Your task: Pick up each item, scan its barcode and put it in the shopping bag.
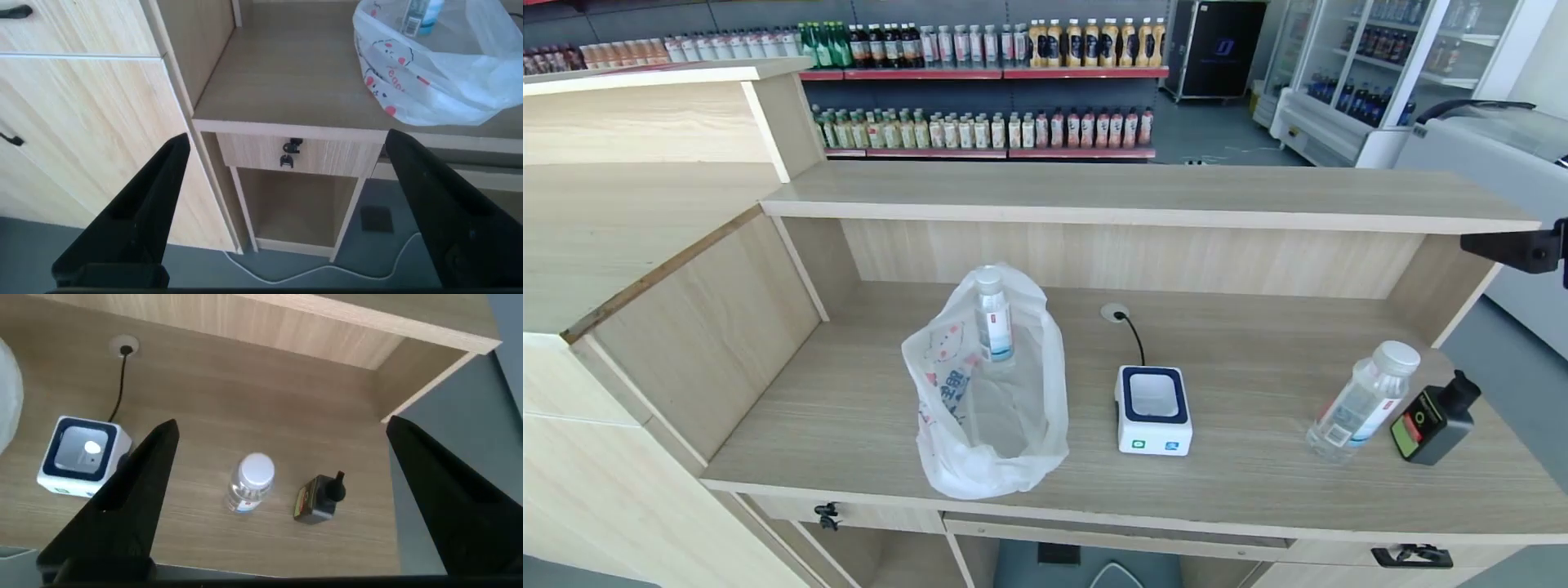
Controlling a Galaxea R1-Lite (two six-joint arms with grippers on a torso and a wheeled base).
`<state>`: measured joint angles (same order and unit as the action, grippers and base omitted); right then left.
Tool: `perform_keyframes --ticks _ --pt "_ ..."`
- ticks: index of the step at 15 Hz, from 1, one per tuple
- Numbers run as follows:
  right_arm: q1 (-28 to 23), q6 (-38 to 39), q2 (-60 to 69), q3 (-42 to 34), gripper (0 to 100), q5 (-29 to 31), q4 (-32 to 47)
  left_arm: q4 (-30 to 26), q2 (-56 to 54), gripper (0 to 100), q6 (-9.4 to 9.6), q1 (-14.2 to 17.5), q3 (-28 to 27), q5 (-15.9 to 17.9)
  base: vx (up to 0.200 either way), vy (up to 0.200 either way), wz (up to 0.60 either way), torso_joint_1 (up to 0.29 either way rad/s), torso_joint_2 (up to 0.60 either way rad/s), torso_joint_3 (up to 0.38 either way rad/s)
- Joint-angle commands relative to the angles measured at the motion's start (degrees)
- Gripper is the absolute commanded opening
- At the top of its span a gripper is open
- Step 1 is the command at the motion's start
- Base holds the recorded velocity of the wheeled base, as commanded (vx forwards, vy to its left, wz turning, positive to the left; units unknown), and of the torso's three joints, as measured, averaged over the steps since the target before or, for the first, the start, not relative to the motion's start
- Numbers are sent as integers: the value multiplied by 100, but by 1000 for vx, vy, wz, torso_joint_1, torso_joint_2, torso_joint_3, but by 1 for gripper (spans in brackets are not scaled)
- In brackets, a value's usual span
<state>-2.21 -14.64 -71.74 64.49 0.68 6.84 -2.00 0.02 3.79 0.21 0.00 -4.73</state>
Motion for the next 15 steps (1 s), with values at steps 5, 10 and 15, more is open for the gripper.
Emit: perform_keyframes --ticks 5,10,15 --pt "-676 -144 37 -2485 100 -16 -1923 -2 -2 100 -1 6 0 -2 0 0 0 0 0 0" --pt "-1194 -557 -270 -4454 100 -16 -4323 -2 -2 100 -1 6 0 -2 0 0 0 0 0 0" --pt "-1528 -452 -156 -4753 100 20 -4498 -2 -2 100 -1 6 0 -2 0 0 0 0 0 0"
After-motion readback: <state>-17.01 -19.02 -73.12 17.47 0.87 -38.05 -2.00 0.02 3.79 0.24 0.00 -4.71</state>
